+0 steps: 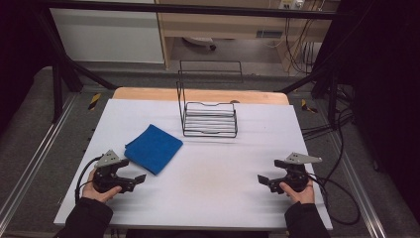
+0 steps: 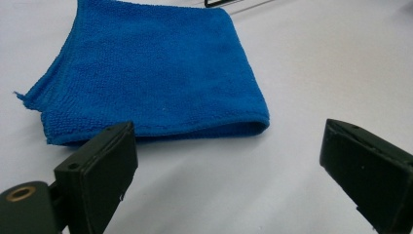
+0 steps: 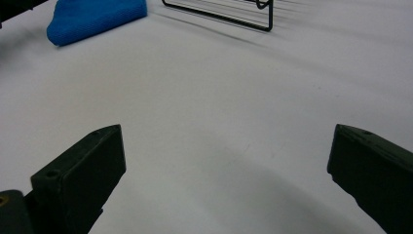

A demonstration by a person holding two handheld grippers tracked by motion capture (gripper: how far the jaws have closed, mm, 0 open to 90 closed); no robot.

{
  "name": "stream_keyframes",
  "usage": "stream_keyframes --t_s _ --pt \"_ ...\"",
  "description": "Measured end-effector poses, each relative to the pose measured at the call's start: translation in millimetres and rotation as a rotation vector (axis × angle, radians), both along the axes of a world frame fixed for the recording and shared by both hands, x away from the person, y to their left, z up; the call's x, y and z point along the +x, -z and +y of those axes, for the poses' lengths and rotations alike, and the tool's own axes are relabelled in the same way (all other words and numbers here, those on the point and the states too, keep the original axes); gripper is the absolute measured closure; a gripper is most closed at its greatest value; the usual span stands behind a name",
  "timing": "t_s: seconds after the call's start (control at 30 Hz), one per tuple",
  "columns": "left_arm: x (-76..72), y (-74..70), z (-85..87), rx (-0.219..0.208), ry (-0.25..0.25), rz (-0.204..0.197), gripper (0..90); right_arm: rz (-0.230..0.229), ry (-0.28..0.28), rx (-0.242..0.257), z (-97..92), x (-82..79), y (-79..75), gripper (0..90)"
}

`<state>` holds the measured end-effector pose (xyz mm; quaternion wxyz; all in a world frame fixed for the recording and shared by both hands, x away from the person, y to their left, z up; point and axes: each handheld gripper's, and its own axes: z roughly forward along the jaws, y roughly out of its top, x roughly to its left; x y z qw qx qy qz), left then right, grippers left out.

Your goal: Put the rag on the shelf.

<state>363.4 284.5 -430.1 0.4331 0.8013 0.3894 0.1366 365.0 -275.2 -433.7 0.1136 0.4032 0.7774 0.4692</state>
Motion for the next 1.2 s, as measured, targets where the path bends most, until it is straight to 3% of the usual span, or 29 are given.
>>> stream_keyframes --t_s 0.5,0.7,0.97,1.13,1.2 --pt "1.8 -7.2 -8.2 0.008 -0.008 0.000 7.7 0.007 -0.005 0.000 4.5 -0.8 0.3 1.2" --pt "7.6 -16.6 -20.2 0.038 -0.014 0.005 10.6 0.009 -0.006 -0.005 5.1 -0.7 0.8 1.1" --pt "19.7 -25.9 -47.0 0.082 -0.018 0.014 20.6 0.010 -0.004 -0.008 5.5 -0.5 1.2 1.1" --pt "28.4 -15.5 -64.6 0.118 0.002 0.065 27.9 0.007 -0.004 -0.010 5.2 -0.4 1.1 1.2" --pt "29.6 -8.8 -68.8 0.143 -0.005 0.073 35.1 0.010 -0.003 -0.011 5.2 -0.6 1.0 1.2"
